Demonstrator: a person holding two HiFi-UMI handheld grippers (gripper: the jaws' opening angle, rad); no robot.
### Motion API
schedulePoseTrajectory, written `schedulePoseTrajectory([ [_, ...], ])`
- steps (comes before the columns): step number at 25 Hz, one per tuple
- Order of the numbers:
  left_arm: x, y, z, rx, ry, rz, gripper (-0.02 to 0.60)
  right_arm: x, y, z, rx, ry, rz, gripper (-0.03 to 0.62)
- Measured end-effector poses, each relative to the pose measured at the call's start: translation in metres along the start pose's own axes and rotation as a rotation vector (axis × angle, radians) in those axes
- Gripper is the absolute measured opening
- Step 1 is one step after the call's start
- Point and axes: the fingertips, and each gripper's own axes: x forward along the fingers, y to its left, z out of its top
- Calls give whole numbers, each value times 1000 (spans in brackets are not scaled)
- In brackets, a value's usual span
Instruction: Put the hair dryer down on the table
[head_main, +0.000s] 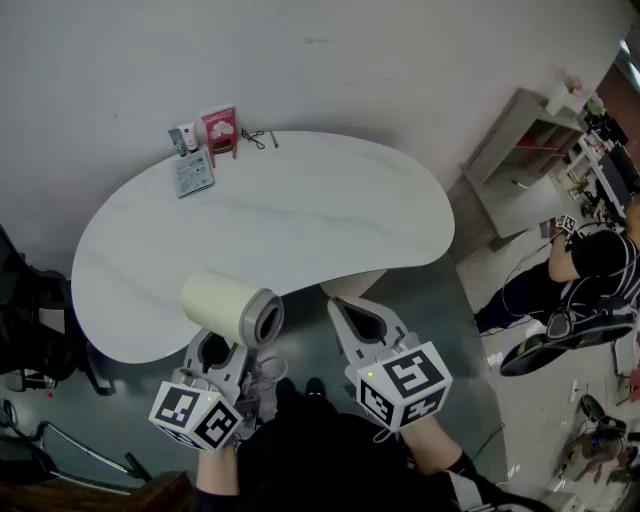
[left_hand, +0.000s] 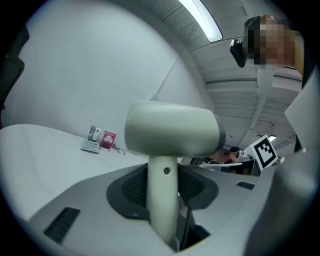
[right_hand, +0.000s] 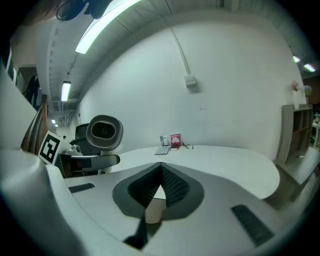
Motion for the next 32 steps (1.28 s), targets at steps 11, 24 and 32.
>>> schedulePoseTrajectory([
  [11,-9,15,12,-16,-24,18,160,8,10,-3,-7,28,7,2],
  [24,-25,42,37,-25,-88,41,160,15,10,-4,23,30,-42,2],
  [32,-38,60,47,-11,-100,54,160,23,16,2,-1,18,-80,2],
])
